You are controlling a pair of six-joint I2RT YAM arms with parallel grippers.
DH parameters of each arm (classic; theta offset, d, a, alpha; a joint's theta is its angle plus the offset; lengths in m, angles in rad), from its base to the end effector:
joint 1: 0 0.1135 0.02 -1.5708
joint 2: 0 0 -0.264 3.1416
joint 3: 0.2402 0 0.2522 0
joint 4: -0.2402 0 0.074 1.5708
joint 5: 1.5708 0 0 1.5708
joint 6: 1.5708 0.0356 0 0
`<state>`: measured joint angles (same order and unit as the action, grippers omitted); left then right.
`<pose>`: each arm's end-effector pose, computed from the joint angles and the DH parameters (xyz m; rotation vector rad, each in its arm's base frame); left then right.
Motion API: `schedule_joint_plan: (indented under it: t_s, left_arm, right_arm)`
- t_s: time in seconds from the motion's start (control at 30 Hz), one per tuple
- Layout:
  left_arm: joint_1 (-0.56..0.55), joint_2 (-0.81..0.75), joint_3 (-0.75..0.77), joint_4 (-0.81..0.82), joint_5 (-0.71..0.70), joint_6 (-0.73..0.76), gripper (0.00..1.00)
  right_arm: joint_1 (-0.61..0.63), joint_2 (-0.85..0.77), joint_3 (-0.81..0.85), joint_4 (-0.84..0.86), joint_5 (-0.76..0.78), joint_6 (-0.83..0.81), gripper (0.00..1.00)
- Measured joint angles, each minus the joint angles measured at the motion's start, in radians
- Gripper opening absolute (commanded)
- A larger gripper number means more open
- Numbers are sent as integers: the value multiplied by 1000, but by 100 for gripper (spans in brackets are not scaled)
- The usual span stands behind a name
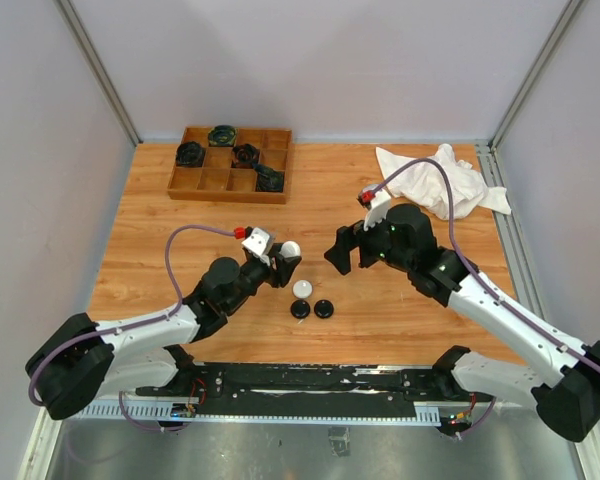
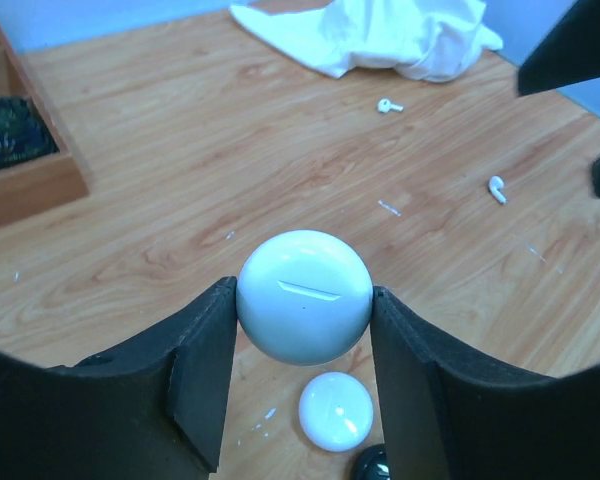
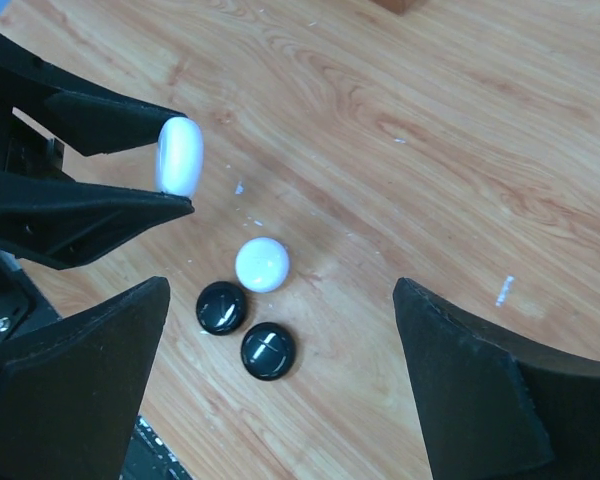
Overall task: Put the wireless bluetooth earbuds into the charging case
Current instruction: Pick up the charging case at the center of the board.
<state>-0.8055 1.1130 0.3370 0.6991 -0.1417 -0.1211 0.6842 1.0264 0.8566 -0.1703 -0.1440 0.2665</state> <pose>0.1623 -0.1617 0.2132 0.4588 1.6163 -0.5873 0.1811 0.1543 0.3206 -0.5099 1.9186 0.7686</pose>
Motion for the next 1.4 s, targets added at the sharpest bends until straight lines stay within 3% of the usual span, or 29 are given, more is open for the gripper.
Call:
schedule_joint_plan:
  t_s: [0.43, 1.2, 1.4]
  left_arm:
    - [-29, -65, -109, 221, 120, 151, 33]
    - [-43, -92, -150, 317, 142, 230, 35]
    - [-43, -92, -153, 316, 137, 229, 41]
  right_arm:
    - [11, 169, 80, 71, -198, 77, 80]
    - [93, 310, 151, 147, -258, 154, 44]
    - [108, 316, 151, 150, -273, 156, 22]
